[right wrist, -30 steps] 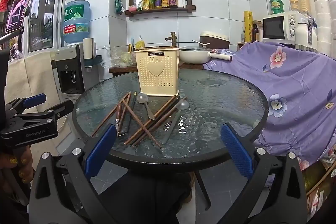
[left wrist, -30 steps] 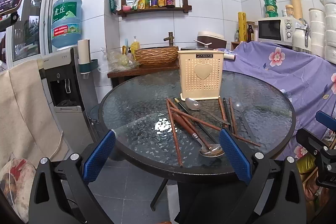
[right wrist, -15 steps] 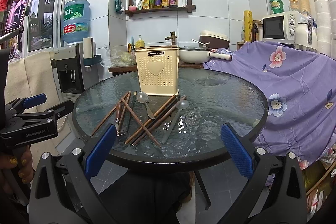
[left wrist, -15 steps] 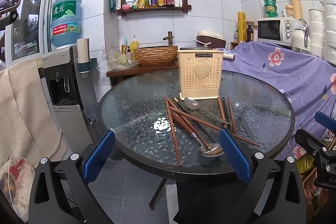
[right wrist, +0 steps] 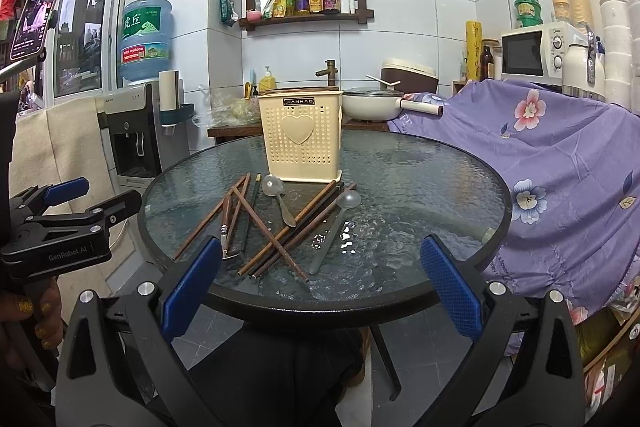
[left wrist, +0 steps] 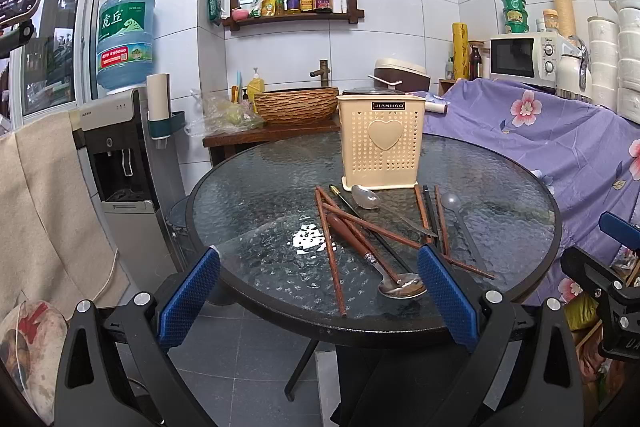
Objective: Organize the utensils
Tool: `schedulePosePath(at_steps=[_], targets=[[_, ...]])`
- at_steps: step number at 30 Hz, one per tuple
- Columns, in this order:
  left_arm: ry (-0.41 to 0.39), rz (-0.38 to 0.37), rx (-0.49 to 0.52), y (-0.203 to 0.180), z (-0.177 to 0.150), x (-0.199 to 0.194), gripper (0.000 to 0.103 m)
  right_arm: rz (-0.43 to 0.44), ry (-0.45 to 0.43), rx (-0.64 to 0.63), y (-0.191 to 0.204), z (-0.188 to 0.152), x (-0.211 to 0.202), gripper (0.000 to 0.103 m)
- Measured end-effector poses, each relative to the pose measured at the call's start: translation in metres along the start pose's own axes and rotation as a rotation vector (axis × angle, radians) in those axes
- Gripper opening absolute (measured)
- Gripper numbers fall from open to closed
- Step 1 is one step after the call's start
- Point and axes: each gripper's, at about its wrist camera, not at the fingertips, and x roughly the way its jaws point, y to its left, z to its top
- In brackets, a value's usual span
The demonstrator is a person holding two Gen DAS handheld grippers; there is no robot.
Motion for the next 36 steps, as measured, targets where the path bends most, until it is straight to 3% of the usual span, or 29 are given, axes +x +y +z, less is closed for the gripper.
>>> schedulePosePath(at_steps=[36], targets=[[0.001, 0.0, 0.0, -0.0003, 0.0002, 0.0, 0.097, 0.003, 0.007, -0.007, 0.0011, -0.0001, 0.0008, 0.098]])
